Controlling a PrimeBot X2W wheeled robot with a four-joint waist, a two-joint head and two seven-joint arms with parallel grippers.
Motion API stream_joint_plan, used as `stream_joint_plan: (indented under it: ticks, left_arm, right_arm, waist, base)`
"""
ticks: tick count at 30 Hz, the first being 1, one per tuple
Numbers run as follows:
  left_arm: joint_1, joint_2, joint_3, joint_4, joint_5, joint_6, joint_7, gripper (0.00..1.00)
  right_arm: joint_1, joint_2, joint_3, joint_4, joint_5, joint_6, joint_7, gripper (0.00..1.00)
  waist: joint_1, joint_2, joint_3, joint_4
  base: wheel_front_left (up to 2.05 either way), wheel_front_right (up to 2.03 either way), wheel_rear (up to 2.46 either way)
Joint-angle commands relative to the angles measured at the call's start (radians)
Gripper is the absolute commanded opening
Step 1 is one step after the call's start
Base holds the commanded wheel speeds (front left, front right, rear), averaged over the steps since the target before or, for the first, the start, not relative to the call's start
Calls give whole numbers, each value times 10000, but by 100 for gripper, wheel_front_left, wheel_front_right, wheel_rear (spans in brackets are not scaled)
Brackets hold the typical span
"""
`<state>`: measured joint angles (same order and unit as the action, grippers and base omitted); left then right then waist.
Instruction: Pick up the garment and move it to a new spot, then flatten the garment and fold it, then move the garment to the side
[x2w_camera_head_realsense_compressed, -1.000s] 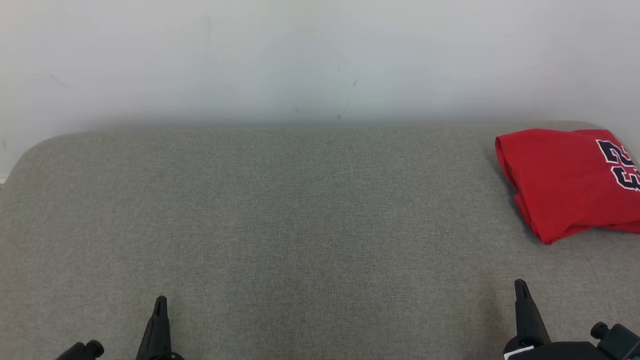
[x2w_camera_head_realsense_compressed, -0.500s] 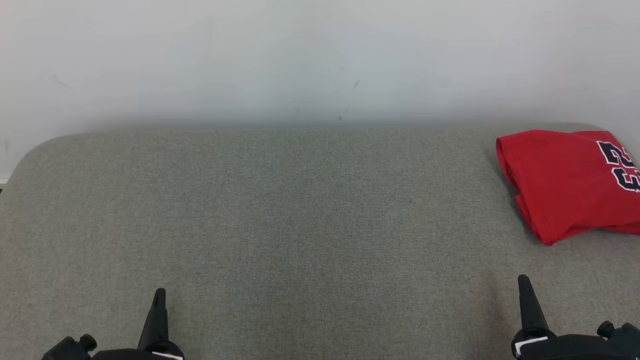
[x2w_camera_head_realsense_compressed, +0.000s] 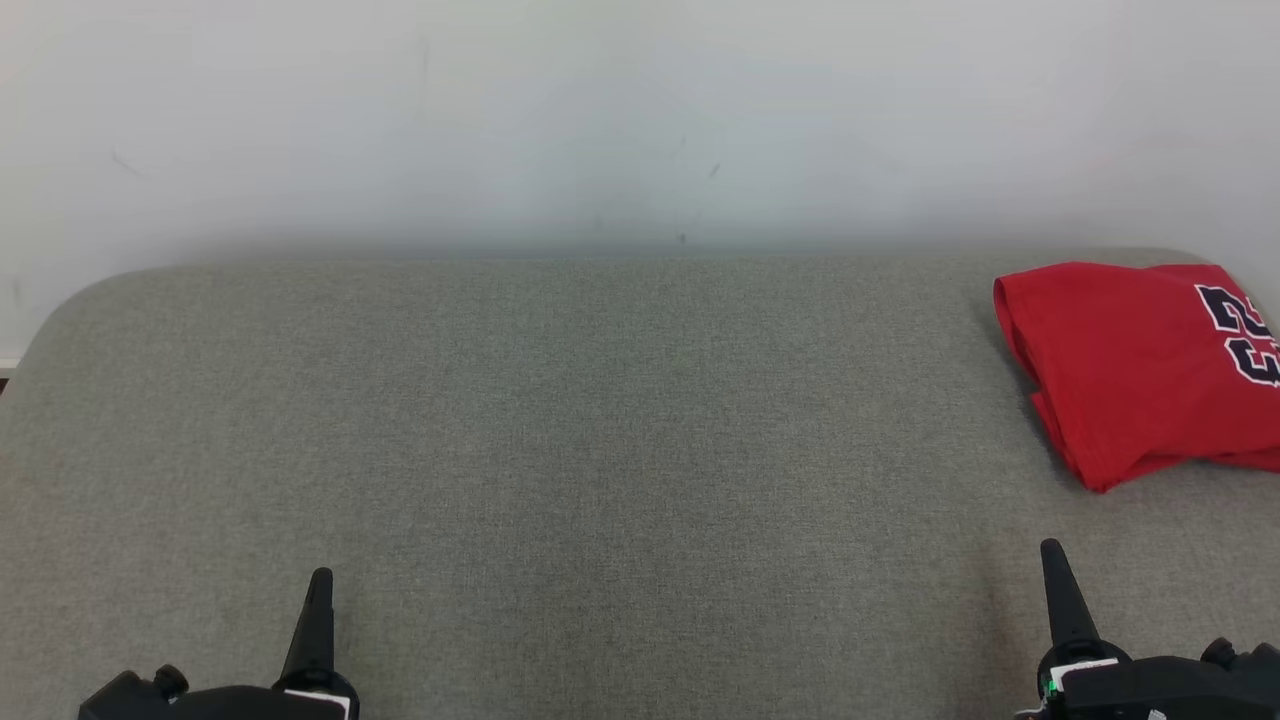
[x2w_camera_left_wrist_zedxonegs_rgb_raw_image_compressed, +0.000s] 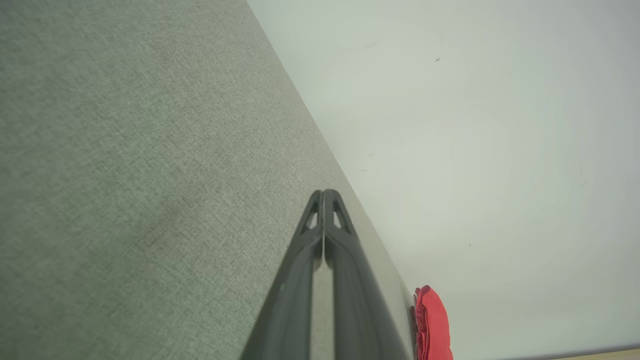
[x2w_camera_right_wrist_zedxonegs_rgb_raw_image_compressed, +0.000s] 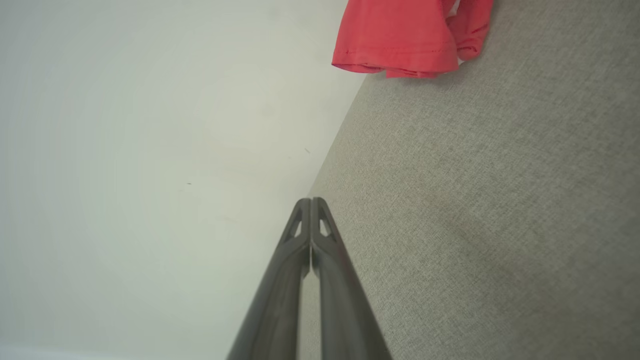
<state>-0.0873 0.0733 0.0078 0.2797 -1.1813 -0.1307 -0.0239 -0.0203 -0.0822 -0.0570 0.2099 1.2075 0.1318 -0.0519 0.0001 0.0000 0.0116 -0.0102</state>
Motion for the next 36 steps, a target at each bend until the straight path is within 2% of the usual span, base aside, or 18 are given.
stream_joint_plan:
  ticks: [1,36]
  left_arm:
    - [-259,83,46,-33,-258,-1,58,0]
    - [-747,95,189,201,-3464,1,868,0]
  right_arm:
    - [-154,-78,-41,-69,257,-12,69,0]
    - [-431,-161,-238,-5,3394,-18,744,0]
  waist:
    - [-1,0,-2,2]
    - [-1,0,-74,67]
  base:
    - [0,0,0]
    - [0,0,0]
